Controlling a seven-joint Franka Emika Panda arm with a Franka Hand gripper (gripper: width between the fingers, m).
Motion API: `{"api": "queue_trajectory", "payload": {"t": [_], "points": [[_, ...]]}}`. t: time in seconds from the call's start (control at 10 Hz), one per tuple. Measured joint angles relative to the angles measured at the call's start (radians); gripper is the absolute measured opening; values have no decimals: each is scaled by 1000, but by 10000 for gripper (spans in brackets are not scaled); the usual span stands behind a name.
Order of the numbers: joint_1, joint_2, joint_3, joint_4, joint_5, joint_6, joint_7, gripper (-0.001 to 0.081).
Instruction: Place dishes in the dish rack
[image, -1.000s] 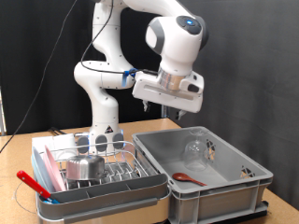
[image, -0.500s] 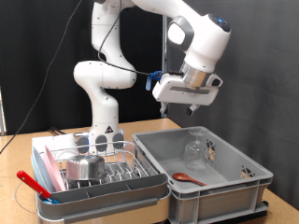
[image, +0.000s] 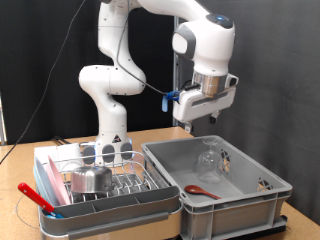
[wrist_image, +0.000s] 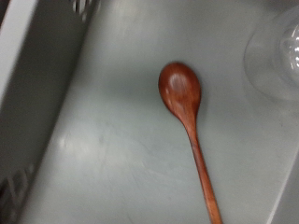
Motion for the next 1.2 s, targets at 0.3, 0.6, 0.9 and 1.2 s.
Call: {"api": "queue_trajectory", "payload": {"t": [0.3, 0.6, 0.9, 1.2], "points": [[13, 14, 45, -46, -77, 127, -30, 809], [13, 15, 54, -84, -35, 215, -57, 809], [11, 27, 45, -146, -9, 352, -108, 809], [7, 121, 43, -167, -139, 399, -69, 809]]}}
